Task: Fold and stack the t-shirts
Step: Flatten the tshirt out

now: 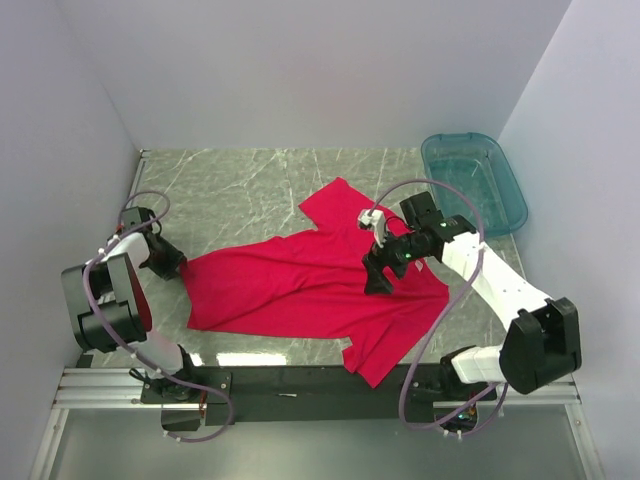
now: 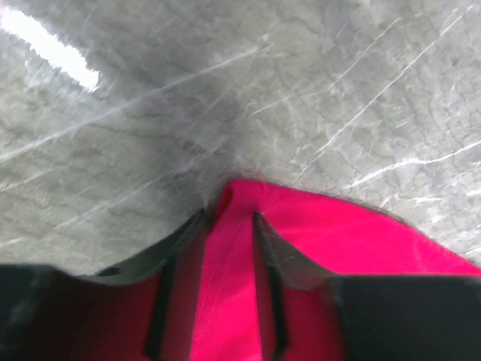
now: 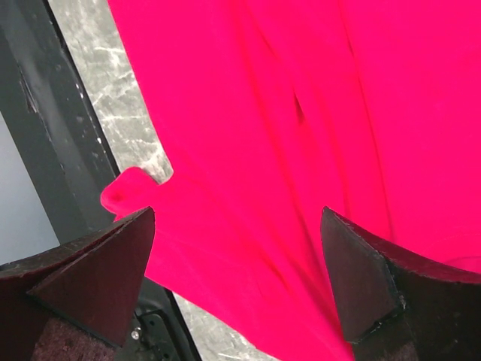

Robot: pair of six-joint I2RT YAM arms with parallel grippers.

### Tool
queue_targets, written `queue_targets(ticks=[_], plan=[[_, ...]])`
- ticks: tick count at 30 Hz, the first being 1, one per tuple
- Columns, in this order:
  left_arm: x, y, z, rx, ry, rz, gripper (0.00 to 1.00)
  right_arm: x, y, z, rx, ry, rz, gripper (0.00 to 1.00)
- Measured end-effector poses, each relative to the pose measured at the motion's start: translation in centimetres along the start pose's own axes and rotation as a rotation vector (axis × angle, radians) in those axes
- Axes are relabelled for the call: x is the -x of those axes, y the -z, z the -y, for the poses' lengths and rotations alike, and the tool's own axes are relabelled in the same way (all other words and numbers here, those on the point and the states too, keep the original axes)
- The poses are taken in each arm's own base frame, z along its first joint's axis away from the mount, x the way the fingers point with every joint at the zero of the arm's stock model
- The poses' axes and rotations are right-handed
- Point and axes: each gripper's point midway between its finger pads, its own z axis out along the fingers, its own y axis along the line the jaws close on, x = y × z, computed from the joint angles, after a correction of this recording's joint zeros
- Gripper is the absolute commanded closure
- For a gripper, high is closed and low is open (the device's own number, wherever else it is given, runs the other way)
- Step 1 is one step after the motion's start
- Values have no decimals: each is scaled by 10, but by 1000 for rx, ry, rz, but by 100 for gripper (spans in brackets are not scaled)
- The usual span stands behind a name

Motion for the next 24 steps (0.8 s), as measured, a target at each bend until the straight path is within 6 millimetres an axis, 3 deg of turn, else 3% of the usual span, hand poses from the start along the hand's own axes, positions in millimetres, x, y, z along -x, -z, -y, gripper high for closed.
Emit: queue_targets(ticks=[1, 4, 11, 15, 17, 19, 21, 24], plan=[[1, -1, 1, -1, -6, 0, 80, 3, 2, -1, -2, 7, 12, 3], [5, -7, 3, 5, -26, -12, 99, 6, 6, -3, -7, 18, 30, 3], [52, -23, 33, 14, -51, 16, 100, 6, 7, -1, -13, 13, 35, 2], [109, -33, 77, 3, -53, 75, 100, 6, 9, 2, -22, 1, 38, 2], [148, -33, 111, -40, -48, 148, 93, 5, 9, 4, -29, -6, 38, 2], [179, -27, 141, -87, -48, 214, 78, 5, 10, 7, -42, -11, 39, 2], [202, -15, 168, -138, -47, 270, 73, 5, 11, 11, -54, -16, 37, 2], [218, 5, 191, -195, -63, 325, 50, 3, 7, 12, -43, -7, 29, 2]])
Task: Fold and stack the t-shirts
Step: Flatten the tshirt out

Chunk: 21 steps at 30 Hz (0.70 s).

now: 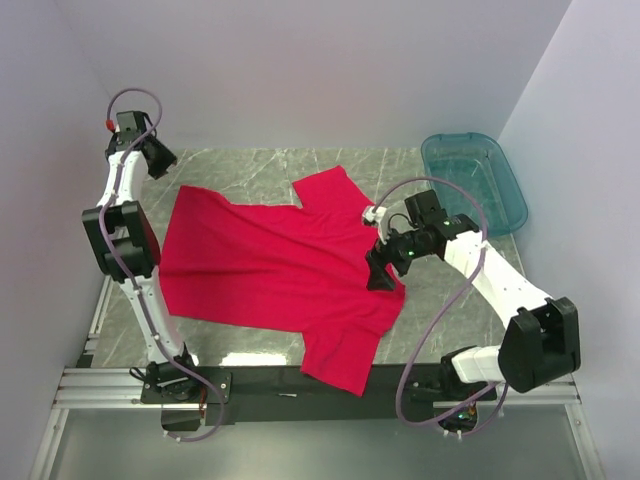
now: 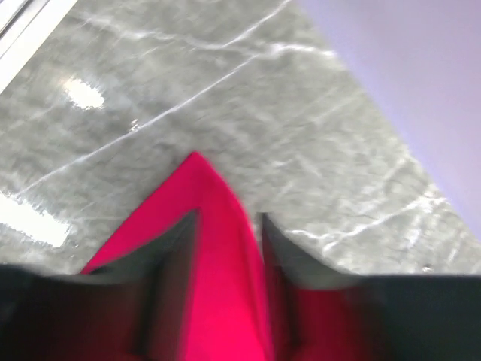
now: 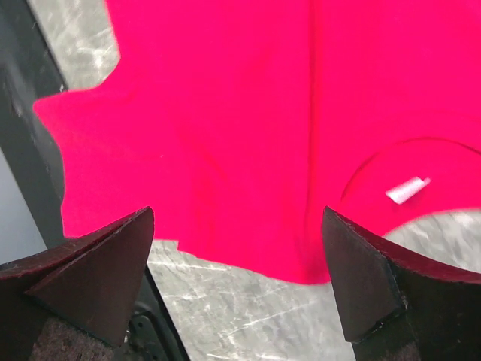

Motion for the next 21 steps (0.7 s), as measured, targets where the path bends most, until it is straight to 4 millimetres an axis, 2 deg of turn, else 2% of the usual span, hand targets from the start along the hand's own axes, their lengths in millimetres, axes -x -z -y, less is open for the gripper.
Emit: queue_targets(ticks=[3, 4, 6, 7, 8, 11, 14, 15, 18, 21], plan=[[5, 14, 10, -45, -23, 35, 36, -4, -11, -11, 65, 81, -31, 2], [1, 21, 7, -47, -31, 33, 25, -6, -20, -20, 97, 132, -54, 2], [-6, 47, 2, -64, -38, 54, 14, -10, -42, -44, 155, 259, -105, 1], [-11, 63, -2, -68, -36, 61, 1, -12, -55, -59, 181, 331, -140, 2], [-11, 79, -5, -77, -33, 93, 1, -14, -68, -72, 194, 404, -175, 1], [-15, 150, -18, -127, 10, 211, 1, -12, -106, -101, 212, 542, -252, 1], [-19, 218, -42, -205, 61, 348, 1, 4, -150, -108, 156, 607, -301, 2], [-21, 235, -53, -216, 79, 388, 1, 11, -166, -109, 133, 622, -306, 3], [-38, 259, -76, -228, 88, 444, 1, 14, -201, -110, 69, 645, -336, 8], [-66, 252, -89, -212, 63, 397, 1, 5, -213, -114, 51, 639, -373, 18]])
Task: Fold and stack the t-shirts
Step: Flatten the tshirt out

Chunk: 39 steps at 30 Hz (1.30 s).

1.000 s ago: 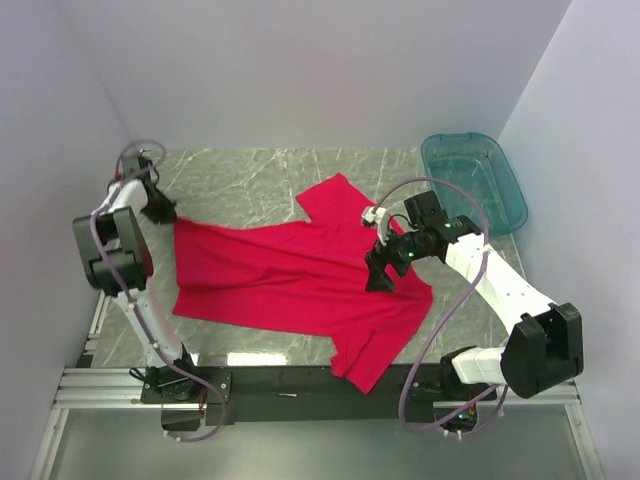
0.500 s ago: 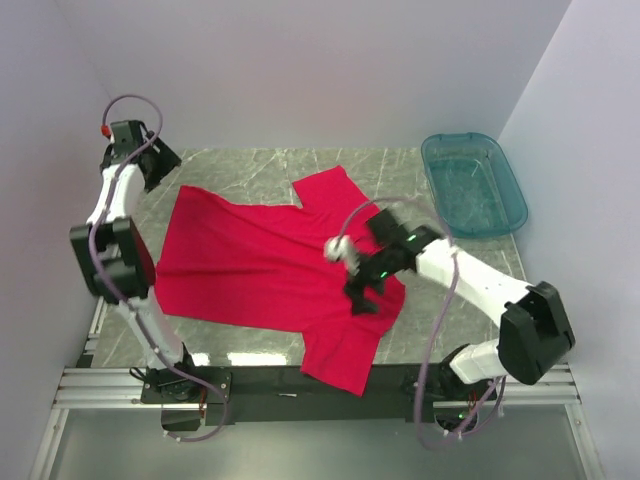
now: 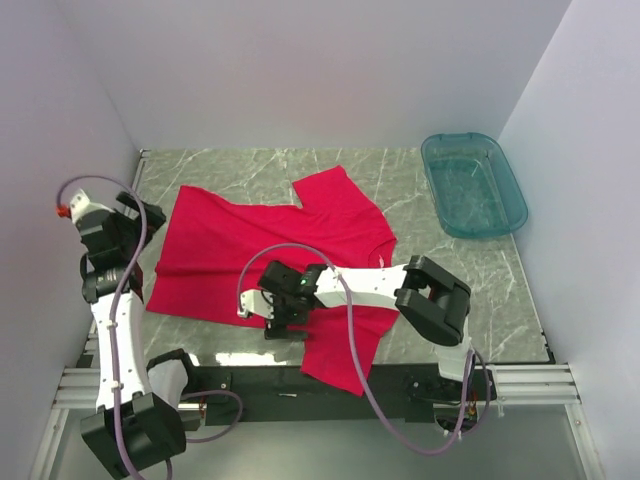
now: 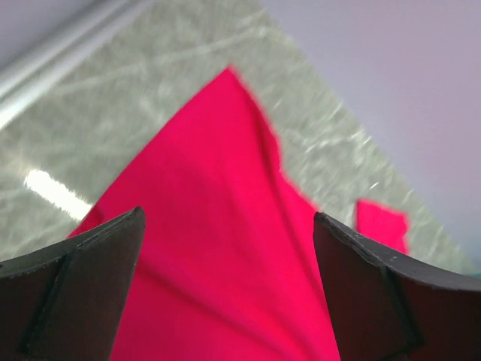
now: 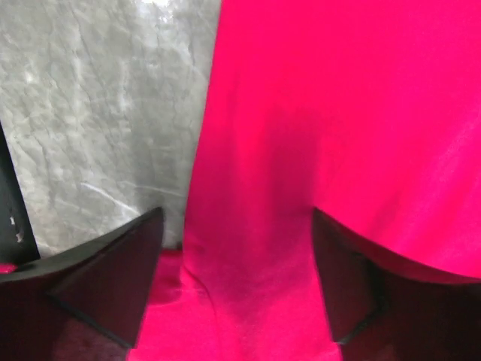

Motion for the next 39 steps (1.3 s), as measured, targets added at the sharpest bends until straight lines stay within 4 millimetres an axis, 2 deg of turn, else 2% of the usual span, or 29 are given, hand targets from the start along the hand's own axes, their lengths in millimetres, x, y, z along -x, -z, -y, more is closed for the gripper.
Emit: queue_targets(ticks=[1, 3, 4, 6, 7, 11, 15, 17, 18, 19, 21, 23, 25, 28, 29, 30, 31, 34, 35, 37, 39], plan=[[-10, 0, -6, 12, -5, -24, 1, 2, 0, 2, -16, -3, -2, 26], [-27, 1, -18, 37, -11, -66, 1, 4, -2, 2, -18, -14, -6, 35], [-32, 2, -21, 45, -12, -83, 0, 4, -2, 1, -16, -16, -7, 46], [-36, 4, -23, 49, -18, -96, 1, 5, -3, -3, -10, -10, -9, 58], [-36, 4, -23, 47, -21, -96, 1, 5, -3, -4, -8, -5, -10, 67], [-36, 6, -21, 36, -28, -95, 1, 4, -3, -27, 41, 59, 0, 76], [-41, 5, -22, 29, -26, -111, 1, -11, 7, -78, 150, 189, -17, 78], [-46, 3, -24, 31, -24, -127, 1, -18, 12, -102, 211, 239, -39, 61], [-48, 2, -24, 31, -24, -136, 1, -20, 14, -109, 233, 255, -44, 46], [-51, 0, -25, 32, -22, -148, 1, -22, 15, -113, 249, 258, -48, 3], [-55, -3, -26, 30, -17, -171, 1, -25, 21, -107, 260, 235, -42, 2], [-62, -8, -26, 25, -9, -203, 2, -28, 30, -79, 225, 150, -19, 2], [-71, -16, -27, 21, 2, -241, 6, -29, 46, -30, 147, 14, 33, 2], [-93, -31, -36, 44, 25, -344, 10, -43, 89, 80, -89, -262, 165, 0], [-101, -37, -40, 55, 33, -378, 10, -51, 104, 111, -164, -340, 206, 0], [-110, -42, -44, 69, 40, -415, 11, -69, 127, 154, -262, -464, 269, 0], [-115, -47, -47, 80, 45, -437, 11, -86, 149, 189, -337, -560, 323, 0], [-126, -57, -56, 103, 52, -473, 10, -137, 201, 273, -457, -807, 420, 14], [-127, -60, -57, 107, 51, -477, 10, -145, 215, 306, -488, -853, 467, 15], [-125, -68, -58, 114, 46, -473, 10, -160, 222, 354, -522, -938, 529, 17], [-118, -78, -56, 113, 38, -458, 11, -170, 205, 373, -510, -1035, 536, 17]])
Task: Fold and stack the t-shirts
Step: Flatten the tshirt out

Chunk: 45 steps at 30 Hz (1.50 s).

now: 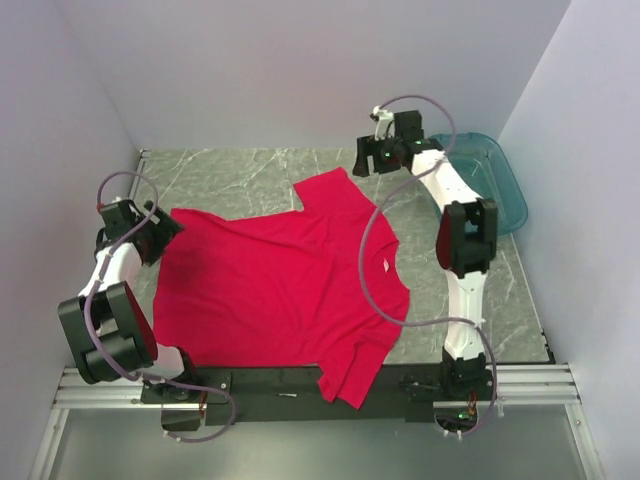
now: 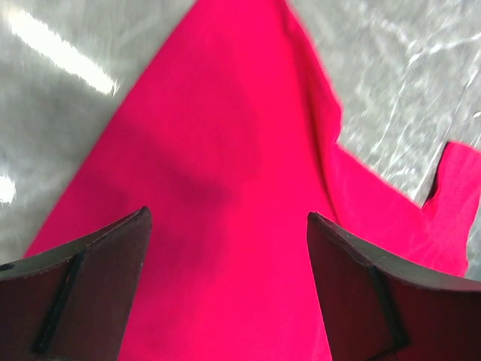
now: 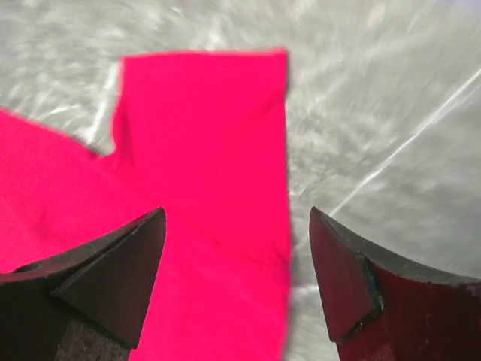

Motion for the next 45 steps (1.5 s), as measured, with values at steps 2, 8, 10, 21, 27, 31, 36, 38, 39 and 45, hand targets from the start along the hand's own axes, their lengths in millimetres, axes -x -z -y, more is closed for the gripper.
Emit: queue_targets(ticks=[2, 8, 10, 21, 27, 31, 36, 38, 39, 45], plan=[[11, -3, 4, -2, -17, 18, 10, -16, -23, 5, -28, -82, -62, 18], [24, -3, 9, -11, -43, 63, 10, -74, -72, 10, -133, -221, -228, 20], [24, -3, 9, -12, -47, 64, 10, -90, -76, 11, -156, -250, -274, 23], [25, 0, 12, -26, -56, 67, 10, -105, -74, 7, -138, -314, -319, 57], [26, 2, 15, -37, -58, 69, 11, -114, -70, 9, -138, -333, -334, 93], [25, 2, 16, -43, -58, 66, 11, -118, -65, 12, -143, -344, -335, 100], [25, 2, 16, -44, -58, 64, 11, -127, -49, 17, -179, -347, -346, 100], [25, 2, 16, -46, -58, 63, 10, -131, -37, 20, -207, -342, -349, 100], [25, 2, 17, -48, -59, 63, 11, -134, -32, 20, -217, -341, -351, 100], [23, 2, 20, -66, -60, 54, 11, -148, -8, 23, -250, -325, -367, 100]])
